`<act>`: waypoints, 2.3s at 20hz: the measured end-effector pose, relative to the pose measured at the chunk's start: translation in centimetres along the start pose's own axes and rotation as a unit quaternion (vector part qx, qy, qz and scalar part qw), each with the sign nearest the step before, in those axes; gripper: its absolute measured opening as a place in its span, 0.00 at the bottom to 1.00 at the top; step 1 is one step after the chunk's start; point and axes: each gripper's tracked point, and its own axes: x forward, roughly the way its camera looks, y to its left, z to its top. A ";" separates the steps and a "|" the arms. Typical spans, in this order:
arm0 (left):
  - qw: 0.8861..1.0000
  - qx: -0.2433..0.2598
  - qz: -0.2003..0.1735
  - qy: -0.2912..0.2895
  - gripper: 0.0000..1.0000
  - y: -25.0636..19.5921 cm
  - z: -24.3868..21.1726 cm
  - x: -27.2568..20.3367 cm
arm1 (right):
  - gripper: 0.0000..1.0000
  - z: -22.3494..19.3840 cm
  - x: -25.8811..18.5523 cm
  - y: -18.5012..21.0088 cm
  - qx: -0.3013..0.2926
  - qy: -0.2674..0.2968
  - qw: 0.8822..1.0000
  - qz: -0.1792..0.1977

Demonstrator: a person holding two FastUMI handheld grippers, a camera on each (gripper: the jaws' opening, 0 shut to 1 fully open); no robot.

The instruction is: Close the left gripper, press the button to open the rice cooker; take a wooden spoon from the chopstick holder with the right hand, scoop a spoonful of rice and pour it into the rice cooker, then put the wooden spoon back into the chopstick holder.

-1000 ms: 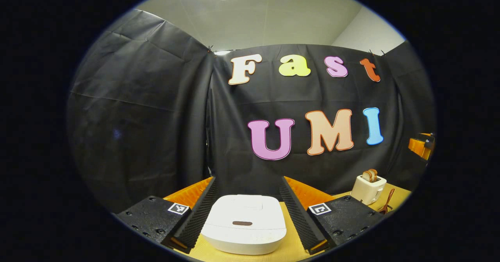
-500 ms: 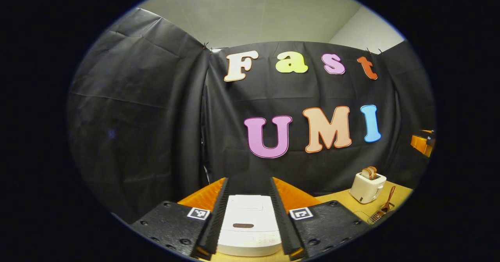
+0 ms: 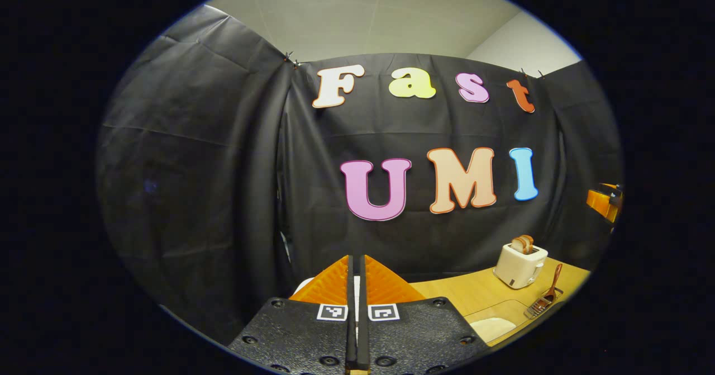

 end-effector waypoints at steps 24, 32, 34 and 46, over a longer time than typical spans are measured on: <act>0.978 -0.050 -0.016 0.204 0.00 2.5 -17.5 3.9 | 1.00 -1.3 -0.8 -0.2 -0.023 0.023 0.999 -0.035; 0.976 -0.104 -0.003 0.193 0.00 2.4 -17.9 3.9 | 1.00 -1.3 -0.5 -0.3 -0.024 0.022 0.999 -0.032; 0.978 -0.106 0.000 0.180 0.00 2.6 -17.6 4.3 | 1.00 -1.0 -0.5 -0.5 -0.026 0.019 0.999 -0.029; 0.997 -0.025 0.011 0.067 0.35 2.3 -7.6 5.2 | 1.00 -0.2 0.2 -2.0 -0.019 0.006 1.000 -0.016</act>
